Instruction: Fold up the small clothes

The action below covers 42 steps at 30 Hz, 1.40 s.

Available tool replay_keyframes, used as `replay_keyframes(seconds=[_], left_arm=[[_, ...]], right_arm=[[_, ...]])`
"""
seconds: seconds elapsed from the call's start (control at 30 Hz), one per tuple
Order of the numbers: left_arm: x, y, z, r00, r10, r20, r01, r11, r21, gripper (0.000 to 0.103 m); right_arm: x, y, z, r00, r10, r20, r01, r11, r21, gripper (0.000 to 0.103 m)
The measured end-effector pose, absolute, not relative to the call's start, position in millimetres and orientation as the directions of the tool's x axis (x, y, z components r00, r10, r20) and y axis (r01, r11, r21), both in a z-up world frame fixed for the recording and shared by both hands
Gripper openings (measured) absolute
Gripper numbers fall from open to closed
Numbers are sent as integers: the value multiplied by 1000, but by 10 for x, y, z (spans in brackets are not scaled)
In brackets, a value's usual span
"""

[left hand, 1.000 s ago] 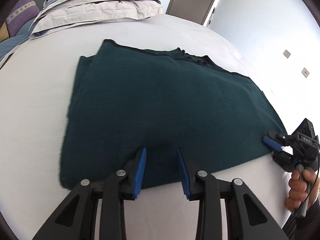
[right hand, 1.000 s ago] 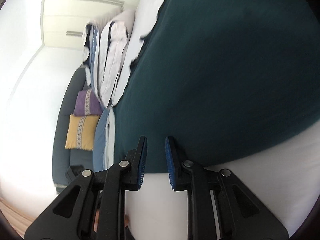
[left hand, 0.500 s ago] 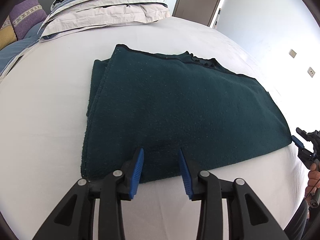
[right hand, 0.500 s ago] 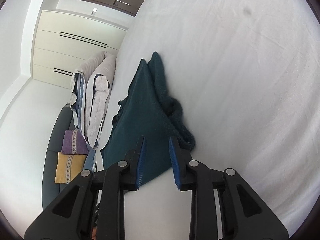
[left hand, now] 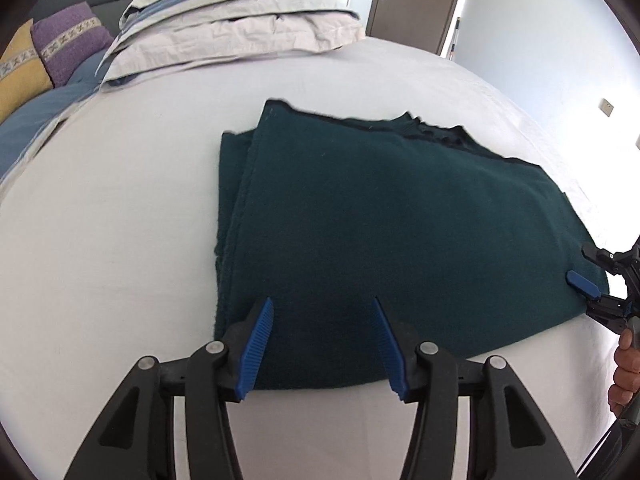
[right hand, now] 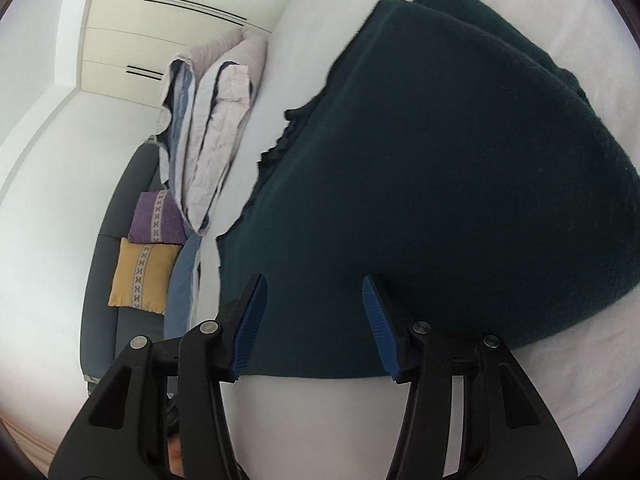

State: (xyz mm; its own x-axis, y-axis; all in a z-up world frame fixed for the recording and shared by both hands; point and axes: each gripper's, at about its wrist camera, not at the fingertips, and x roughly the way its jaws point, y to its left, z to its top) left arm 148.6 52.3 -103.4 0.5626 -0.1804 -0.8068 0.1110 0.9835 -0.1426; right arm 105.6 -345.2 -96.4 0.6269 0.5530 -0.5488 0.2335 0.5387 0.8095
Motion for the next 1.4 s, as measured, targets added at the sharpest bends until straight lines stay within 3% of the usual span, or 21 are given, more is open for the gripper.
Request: replay_keyframes(seconds=[0.2, 0.37, 0.4, 0.43, 0.5, 0.83, 1.17, 1.4], left_arm=[[1452, 571, -1039, 577, -173, -798, 104, 985, -139, 54], [1394, 556, -745, 639, -156, -753, 77, 987, -139, 55], [1399, 502, -675, 651, -160, -742, 88, 987, -136, 59], [1418, 429, -621, 659, -170, -733, 105, 985, -134, 65], [1502, 246, -574, 655, -197, -729, 144, 980, -136, 67], [1986, -460, -802, 561, -350, -750, 245, 936, -254, 66], [2161, -650, -1052, 514, -384, -767, 245, 923, -298, 66], [2190, -613, -1135, 503, -416, -758, 254, 909, -330, 66]], right_arm=[[707, -4093, -903, 711, 423, -562, 302, 538, 787, 48], [298, -4638, -632, 759, 272, -591, 379, 554, 742, 51], [260, -4703, -601, 762, 258, -593, 385, 556, 737, 51], [239, -4757, -588, 766, 261, -588, 383, 550, 742, 51], [280, -4807, -595, 763, 274, -586, 385, 536, 752, 51], [1070, -4712, -864, 681, 326, -655, 391, 595, 702, 51], [1555, -4642, -973, 678, 392, -622, 345, 578, 740, 50], [1754, -4455, -959, 639, 395, -660, 334, 631, 700, 34]])
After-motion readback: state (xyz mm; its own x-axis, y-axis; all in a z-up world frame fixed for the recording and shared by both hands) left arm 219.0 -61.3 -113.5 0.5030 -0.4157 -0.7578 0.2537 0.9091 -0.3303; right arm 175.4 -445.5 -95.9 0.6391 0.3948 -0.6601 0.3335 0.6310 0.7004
